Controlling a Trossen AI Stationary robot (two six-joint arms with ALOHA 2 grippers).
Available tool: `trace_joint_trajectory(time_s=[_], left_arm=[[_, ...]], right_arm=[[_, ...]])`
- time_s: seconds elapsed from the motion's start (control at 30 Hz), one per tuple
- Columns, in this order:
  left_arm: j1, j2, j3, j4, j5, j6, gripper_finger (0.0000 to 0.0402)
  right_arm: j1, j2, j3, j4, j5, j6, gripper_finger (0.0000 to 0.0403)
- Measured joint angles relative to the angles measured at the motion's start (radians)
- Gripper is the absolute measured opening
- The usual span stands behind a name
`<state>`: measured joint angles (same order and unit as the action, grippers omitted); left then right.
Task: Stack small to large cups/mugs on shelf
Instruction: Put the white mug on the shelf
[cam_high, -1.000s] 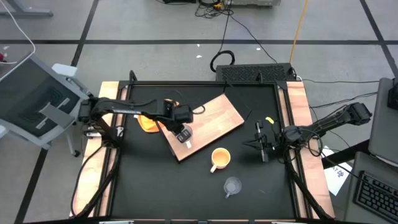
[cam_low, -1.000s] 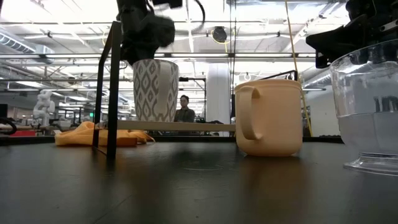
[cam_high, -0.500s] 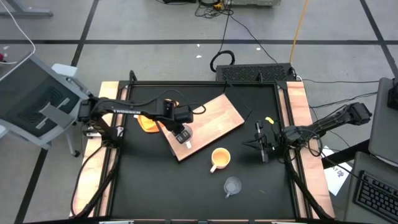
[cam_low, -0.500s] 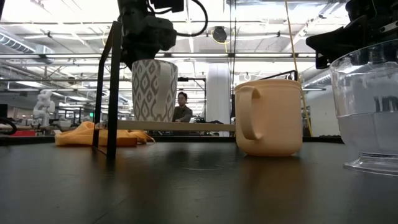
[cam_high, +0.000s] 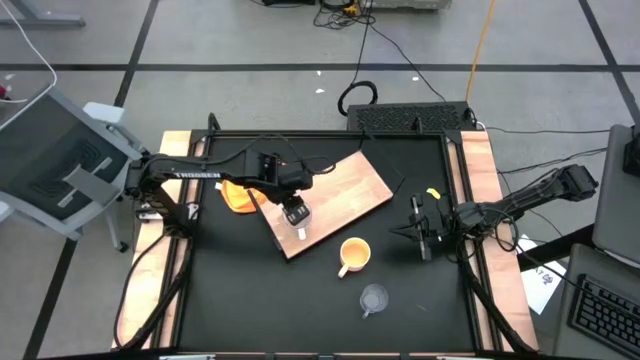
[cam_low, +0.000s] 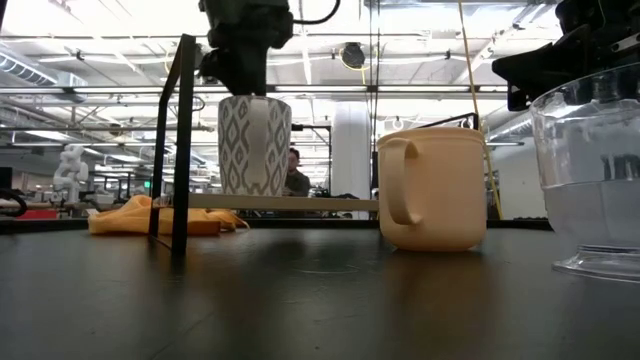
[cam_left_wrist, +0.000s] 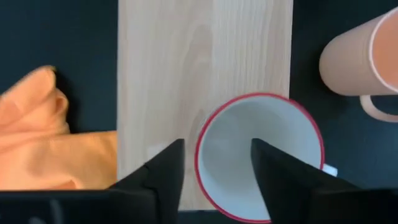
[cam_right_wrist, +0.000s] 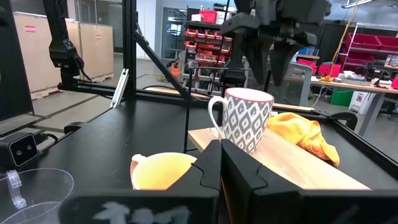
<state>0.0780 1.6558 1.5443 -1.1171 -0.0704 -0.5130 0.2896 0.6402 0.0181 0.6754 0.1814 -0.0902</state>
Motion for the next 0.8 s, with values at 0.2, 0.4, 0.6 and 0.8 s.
trace_joint_trajectory(time_s=[0.2, 0.4, 0.6, 0.8], left_arm=[[0.003, 0.000, 0.096, -0.101, -0.058, 0.038, 0.0246], [0.003, -0.011, 0.212, -0.315, -0.225, 0.039, 0.0224], [-0.020, -0.153, 0.177, -0.325, -0.354, -0.005, 0.0061], [-0.083, -0.398, 0.019, -0.176, -0.422, -0.070, 0.0008]], right_arm=[[0.000, 0.000, 0.000, -0.004, 0.000, 0.000, 0.0000], [0.000, 0.000, 0.000, -0.007, 0.000, 0.001, 0.0000], [0.000, 0.000, 0.000, -0.007, 0.000, 0.001, 0.0000], [0.000, 0.000, 0.000, -0.007, 0.000, 0.003, 0.0000]])
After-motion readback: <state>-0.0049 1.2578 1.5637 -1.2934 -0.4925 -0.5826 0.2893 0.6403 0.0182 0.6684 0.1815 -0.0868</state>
